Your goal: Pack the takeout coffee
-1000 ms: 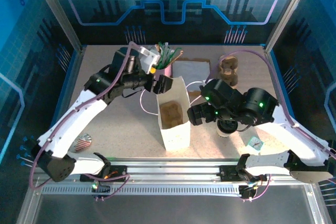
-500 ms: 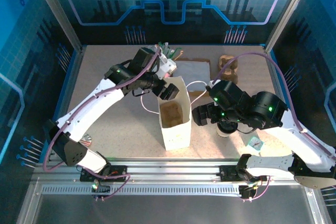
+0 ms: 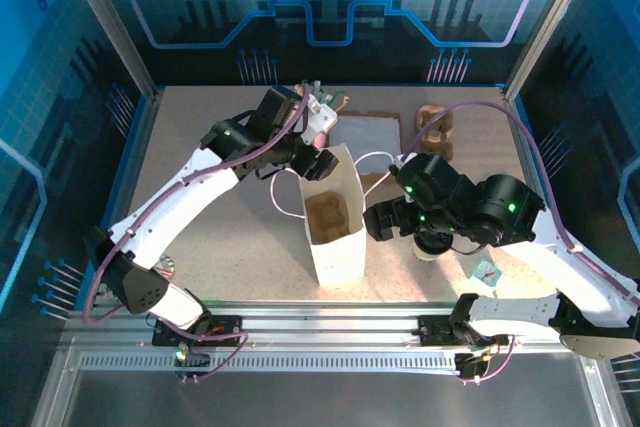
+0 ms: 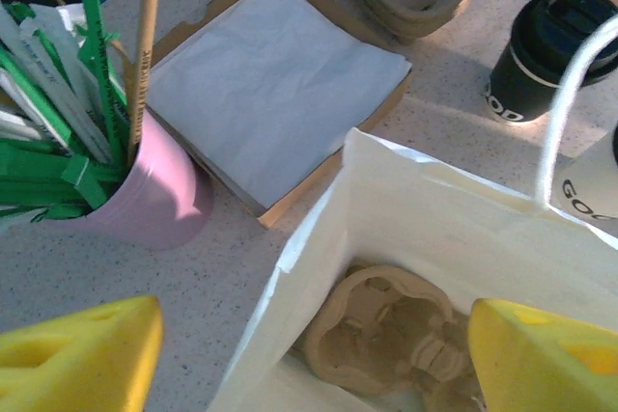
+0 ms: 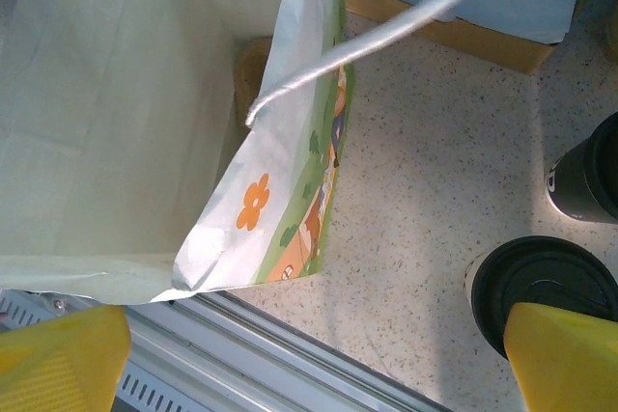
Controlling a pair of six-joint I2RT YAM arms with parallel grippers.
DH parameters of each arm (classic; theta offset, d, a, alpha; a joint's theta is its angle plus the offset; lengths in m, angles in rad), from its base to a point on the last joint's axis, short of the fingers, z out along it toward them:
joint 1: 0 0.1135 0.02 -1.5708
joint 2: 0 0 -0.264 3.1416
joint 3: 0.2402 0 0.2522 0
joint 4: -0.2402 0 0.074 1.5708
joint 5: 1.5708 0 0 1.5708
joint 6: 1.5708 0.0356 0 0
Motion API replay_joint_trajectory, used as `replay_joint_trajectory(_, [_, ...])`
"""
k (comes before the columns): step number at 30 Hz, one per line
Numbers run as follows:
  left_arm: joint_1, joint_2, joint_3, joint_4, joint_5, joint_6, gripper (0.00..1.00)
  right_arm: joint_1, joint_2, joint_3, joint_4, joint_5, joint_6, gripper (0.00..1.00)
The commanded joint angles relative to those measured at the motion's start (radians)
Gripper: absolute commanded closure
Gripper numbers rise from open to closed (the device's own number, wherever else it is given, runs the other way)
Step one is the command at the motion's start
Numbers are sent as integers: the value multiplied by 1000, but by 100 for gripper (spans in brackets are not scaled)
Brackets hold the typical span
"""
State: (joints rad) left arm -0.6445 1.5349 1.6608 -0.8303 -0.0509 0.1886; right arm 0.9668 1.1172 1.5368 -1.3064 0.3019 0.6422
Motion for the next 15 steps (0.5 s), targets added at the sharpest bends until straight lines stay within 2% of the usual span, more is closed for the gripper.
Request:
replay_joint_trajectory(1, [-3,39,-5,2,-61,38,22,-10,3,3,15,-13,-16,0])
replay_joint_trajectory(7, [-2,115,46,-18,-101,50,31,-10,-2,0,9,-19,-12,0])
replay_joint_trajectory(15, [3,149,94,-36,-118,49,50,-11,-17,-19,6,-25,-6,0])
